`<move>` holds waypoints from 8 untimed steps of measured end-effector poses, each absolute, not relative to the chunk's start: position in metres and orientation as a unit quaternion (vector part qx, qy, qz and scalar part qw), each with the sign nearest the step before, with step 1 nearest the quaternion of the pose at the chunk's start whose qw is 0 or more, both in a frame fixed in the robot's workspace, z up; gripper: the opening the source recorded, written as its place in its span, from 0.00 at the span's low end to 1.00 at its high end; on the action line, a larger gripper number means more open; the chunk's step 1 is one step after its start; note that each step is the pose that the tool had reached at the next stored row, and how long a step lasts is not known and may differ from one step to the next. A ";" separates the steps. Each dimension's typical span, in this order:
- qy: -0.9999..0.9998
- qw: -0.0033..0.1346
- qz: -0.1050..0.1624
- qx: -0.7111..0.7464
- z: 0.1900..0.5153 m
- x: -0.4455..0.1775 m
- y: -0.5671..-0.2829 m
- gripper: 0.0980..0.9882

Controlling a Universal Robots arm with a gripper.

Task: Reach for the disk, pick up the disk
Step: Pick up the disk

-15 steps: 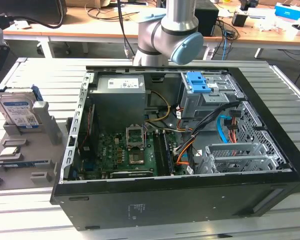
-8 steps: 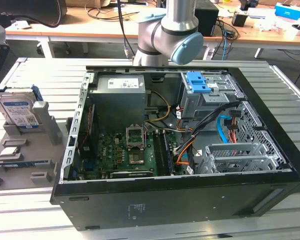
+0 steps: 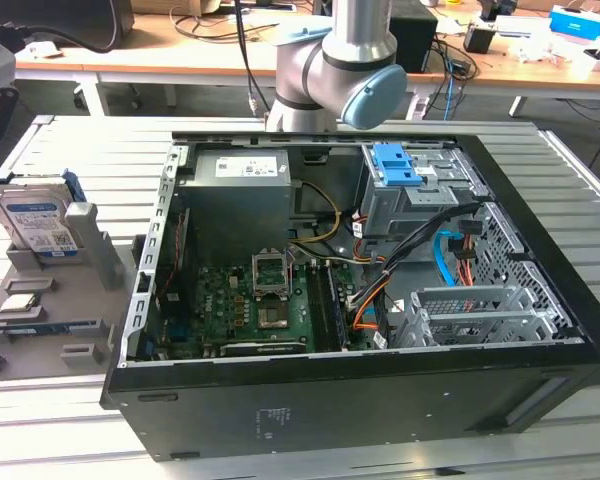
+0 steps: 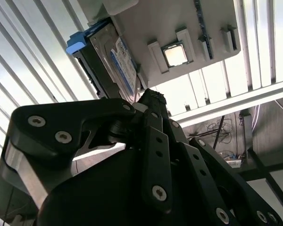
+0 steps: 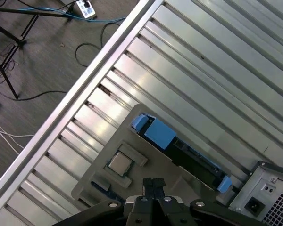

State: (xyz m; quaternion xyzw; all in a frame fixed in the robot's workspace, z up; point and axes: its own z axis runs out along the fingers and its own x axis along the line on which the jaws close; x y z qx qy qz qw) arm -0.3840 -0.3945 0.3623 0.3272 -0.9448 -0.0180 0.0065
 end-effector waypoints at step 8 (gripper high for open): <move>-0.936 0.007 -0.018 0.352 0.362 -0.384 -0.395 0.01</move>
